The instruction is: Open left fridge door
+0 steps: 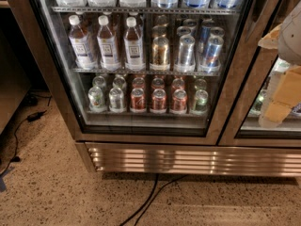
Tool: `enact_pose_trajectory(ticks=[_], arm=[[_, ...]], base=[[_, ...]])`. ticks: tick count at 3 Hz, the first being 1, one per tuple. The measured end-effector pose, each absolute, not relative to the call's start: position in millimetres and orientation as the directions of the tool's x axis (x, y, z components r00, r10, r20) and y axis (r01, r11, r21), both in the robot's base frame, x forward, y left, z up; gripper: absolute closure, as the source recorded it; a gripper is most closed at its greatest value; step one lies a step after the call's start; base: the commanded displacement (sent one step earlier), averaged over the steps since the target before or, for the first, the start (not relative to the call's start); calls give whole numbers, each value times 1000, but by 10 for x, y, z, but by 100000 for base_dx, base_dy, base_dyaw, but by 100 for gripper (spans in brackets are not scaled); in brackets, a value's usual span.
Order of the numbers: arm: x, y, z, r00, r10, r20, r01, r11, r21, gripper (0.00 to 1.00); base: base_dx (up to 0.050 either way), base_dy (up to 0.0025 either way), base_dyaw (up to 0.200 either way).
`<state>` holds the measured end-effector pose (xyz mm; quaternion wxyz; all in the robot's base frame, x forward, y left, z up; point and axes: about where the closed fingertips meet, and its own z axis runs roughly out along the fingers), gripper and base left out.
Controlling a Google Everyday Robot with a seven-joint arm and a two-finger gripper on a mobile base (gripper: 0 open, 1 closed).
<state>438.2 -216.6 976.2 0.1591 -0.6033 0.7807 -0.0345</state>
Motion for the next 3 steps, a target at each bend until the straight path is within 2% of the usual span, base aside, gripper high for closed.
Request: enact_pose_trajectory(ticks=[2, 3], arm=[[4432, -2228, 9782, -247, -936, -252, -922, 307, -235, 0], [4584, -2591, 9801, -352, -849, -394, -869, 453, -200, 0]], base=[[0, 0, 0], [0, 0, 0]])
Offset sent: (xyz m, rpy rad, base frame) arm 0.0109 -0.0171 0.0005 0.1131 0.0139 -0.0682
